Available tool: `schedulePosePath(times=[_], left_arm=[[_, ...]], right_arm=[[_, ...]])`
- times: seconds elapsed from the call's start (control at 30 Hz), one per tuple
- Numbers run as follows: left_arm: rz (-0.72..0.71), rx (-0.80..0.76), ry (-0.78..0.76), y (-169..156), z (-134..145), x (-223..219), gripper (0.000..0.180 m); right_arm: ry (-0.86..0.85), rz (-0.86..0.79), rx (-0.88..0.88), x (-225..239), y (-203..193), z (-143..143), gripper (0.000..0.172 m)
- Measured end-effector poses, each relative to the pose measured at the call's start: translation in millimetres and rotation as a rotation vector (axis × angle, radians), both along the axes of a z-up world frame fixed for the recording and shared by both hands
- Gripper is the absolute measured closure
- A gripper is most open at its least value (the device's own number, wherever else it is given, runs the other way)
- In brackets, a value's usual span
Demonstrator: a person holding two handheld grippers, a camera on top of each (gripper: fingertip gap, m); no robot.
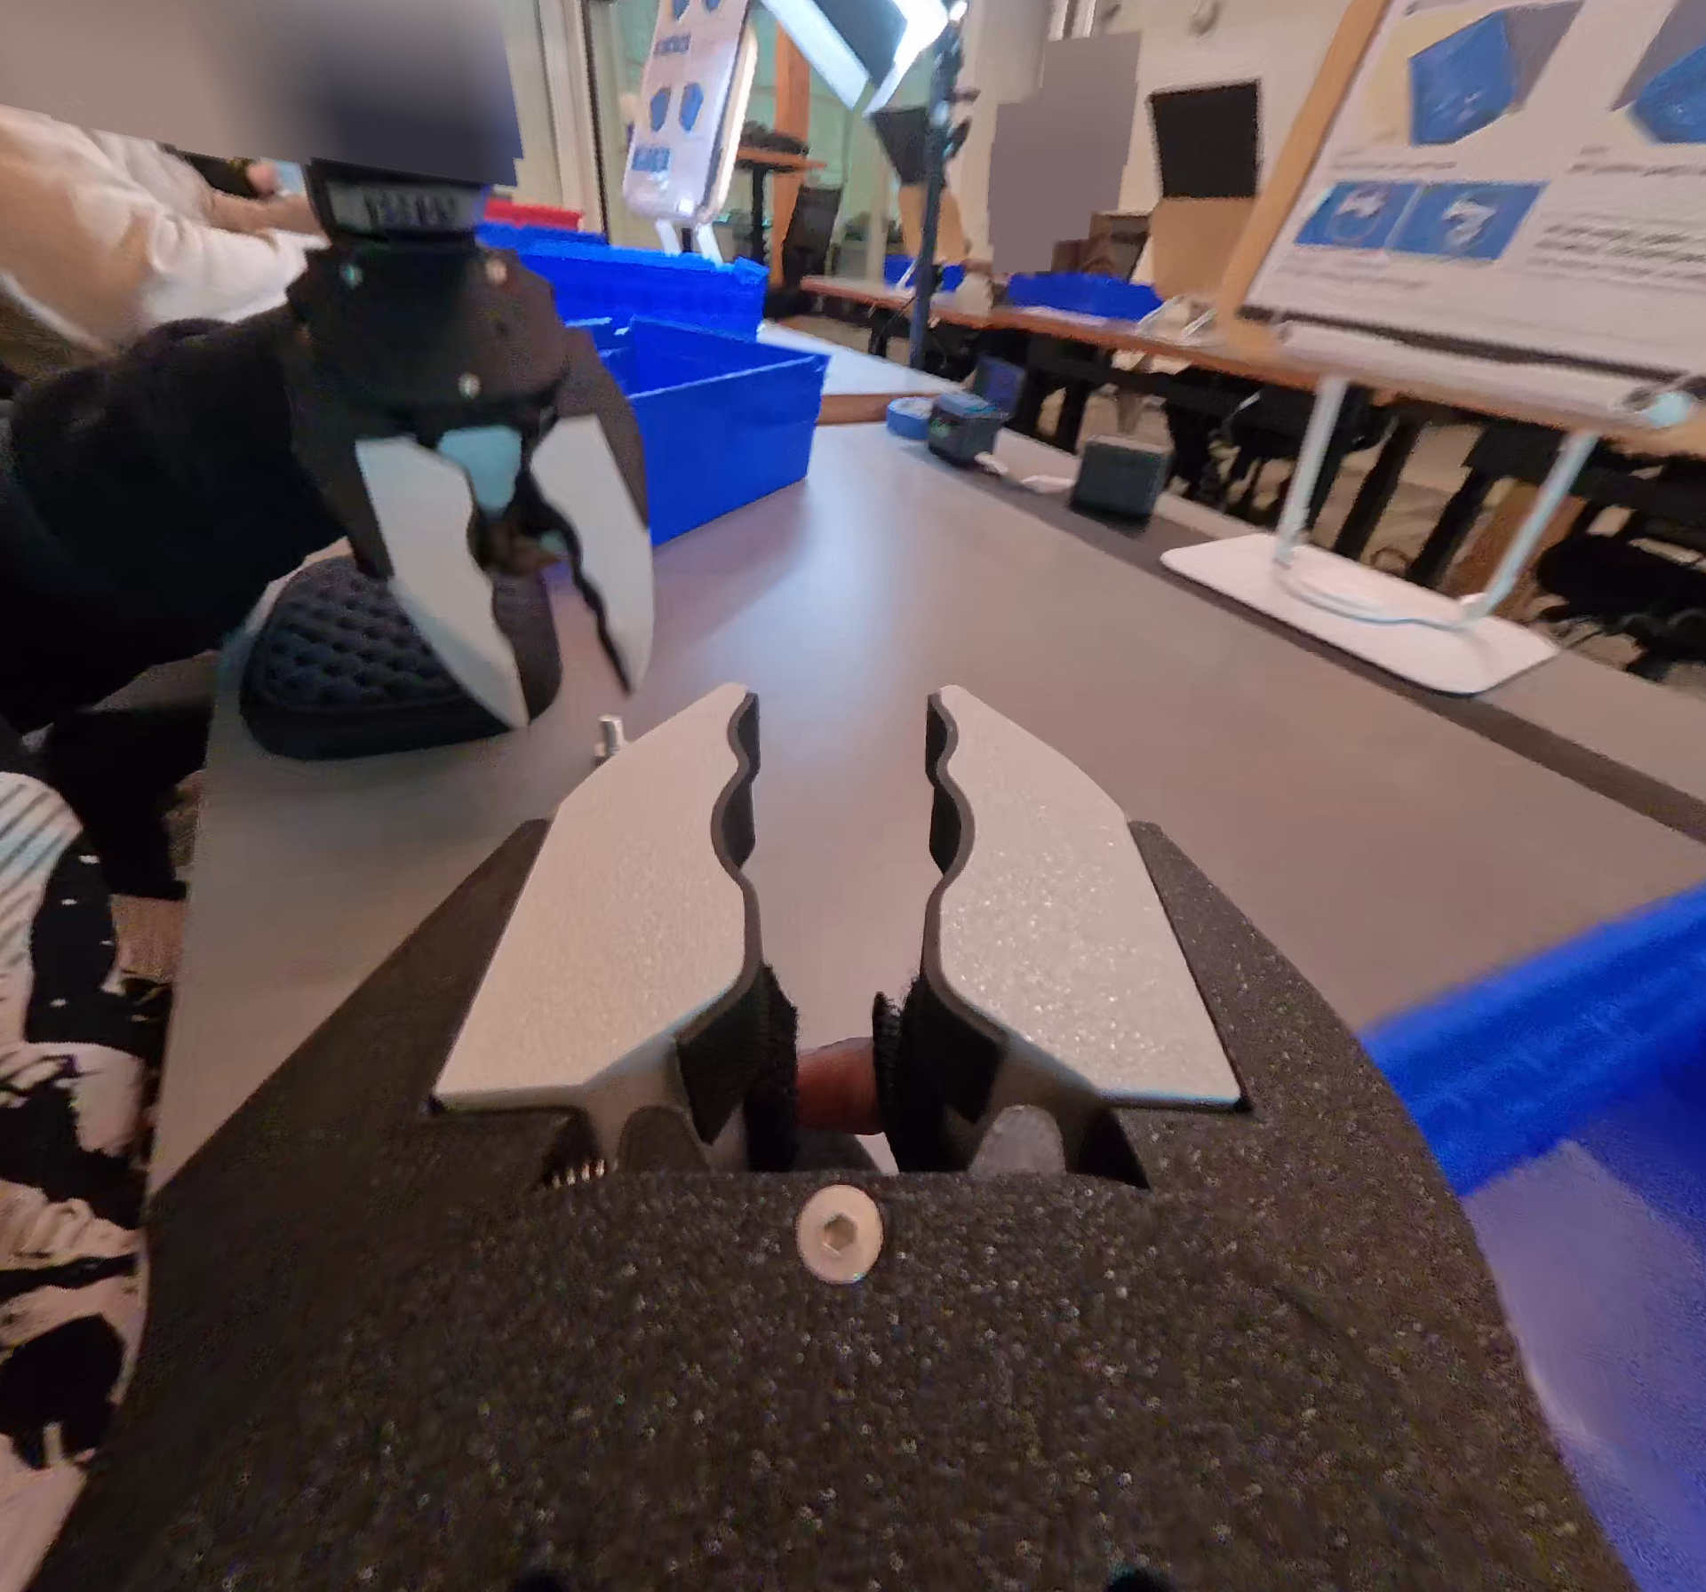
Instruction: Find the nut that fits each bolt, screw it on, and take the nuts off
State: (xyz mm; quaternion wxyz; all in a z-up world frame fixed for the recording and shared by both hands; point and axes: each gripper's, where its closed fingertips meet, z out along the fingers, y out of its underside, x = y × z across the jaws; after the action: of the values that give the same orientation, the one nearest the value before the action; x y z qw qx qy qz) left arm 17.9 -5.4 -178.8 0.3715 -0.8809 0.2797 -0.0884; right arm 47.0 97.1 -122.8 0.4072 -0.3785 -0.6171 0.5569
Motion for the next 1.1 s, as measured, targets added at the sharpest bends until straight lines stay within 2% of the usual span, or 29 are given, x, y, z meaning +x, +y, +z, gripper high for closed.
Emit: schedulePosePath(times=[0.03, 0.1, 0.17, 0.23, 0.33, 0.5, 0.87, 0.97, 1.1], left_arm=[[0.044, 0.113, -0.093, 0, 18, -2, 0.147], [0.148, 0.368, -0.252, -5, 54, -16, 0.135], [0.255, 0.555, -0.382, -19, 78, -39, 0.13], [0.329, 0.679, -0.479, -38, 91, -59, 0.127], [0.375, 0.768, -0.533, -59, 99, -71, 0.127], [0.396, 0.789, -0.502, -71, 95, -74, 0.127], [0.367, 0.766, -0.449, -71, 86, -68, 0.127], [0.375, 0.703, -0.361, -65, 73, -63, 0.127], [0.365, 0.599, -0.233, -44, 49, -41, 0.127]], right_arm=[[-0.043, 0.026, 0.004, -5, -10, -2, 0.137], [-0.173, 0.093, 0.009, -16, -33, -13, 0.139], [-0.316, 0.17, 0.005, -27, -58, -28, 0.14], [-0.396, 0.24, 0.015, -38, -83, -40, 0.144], [-0.503, 0.246, 0.091, -57, -107, -65, 0.146], [-0.598, 0.255, 0.147, -75, -124, -92, 0.15], [-0.609, 0.268, 0.226, -79, -131, -102, 0.163], [-0.576, 0.265, 0.178, -76, -127, -86, 0.164], [-0.471, 0.274, 0.072, -66, -120, -33, 0.164]])
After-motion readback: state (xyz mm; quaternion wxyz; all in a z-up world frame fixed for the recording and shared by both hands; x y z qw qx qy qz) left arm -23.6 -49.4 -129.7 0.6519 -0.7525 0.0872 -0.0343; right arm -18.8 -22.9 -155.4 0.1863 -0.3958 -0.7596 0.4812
